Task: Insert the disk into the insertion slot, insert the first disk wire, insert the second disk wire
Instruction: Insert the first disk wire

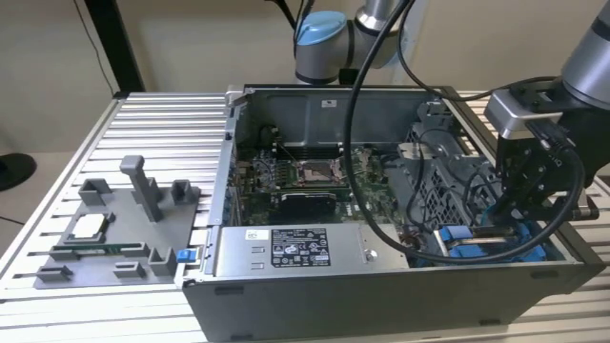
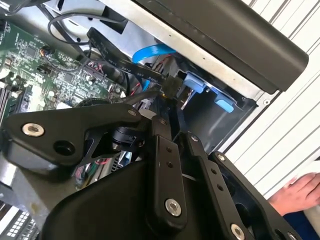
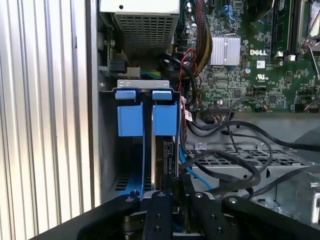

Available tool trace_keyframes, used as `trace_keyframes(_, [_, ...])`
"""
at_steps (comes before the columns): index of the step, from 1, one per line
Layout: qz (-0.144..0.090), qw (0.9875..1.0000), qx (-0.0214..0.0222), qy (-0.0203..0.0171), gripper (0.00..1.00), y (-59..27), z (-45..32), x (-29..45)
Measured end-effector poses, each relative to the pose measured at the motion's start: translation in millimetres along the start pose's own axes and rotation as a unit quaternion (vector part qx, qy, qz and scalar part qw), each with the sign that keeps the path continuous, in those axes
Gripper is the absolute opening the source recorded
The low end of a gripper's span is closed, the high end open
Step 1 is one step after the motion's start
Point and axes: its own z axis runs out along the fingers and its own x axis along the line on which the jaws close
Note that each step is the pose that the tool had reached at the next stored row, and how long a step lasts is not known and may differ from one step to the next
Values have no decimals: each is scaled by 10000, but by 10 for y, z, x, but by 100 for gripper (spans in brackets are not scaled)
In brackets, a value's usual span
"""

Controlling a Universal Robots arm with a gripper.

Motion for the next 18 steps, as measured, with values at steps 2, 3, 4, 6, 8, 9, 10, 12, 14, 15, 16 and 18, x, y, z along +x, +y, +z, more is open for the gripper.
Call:
trace_keyframes(2, [0, 10000, 0, 1, 0, 0, 3, 3])
trace_keyframes(3, [0, 10000, 0, 0, 0, 0, 5, 5])
trace_keyframes(4, [0, 10000, 0, 0, 0, 0, 7, 6])
trace_keyframes(6, [0, 10000, 0, 0, 0, 0, 12, 9])
trace_keyframes(8, [1, 10000, 0, 1, 0, 0, 16, 14])
trace_keyframes(9, [0, 10000, 0, 1, 0, -1, 18, 18])
trace_keyframes(10, [0, 10000, 0, 0, 0, -1, 21, 21])
trace_keyframes(12, [0, 10000, 0, 0, 0, -1, 26, 25])
trace_keyframes(14, [0, 10000, 0, 2, 0, -1, 26, 26])
trace_keyframes(15, [-2, 10000, 0, 0, 0, 0, 36, 28])
trace_keyframes(16, [-2, 10000, 0, 0, 0, 0, 42, 29])
trace_keyframes(18, [-2, 10000, 0, 0, 0, 0, 45, 28])
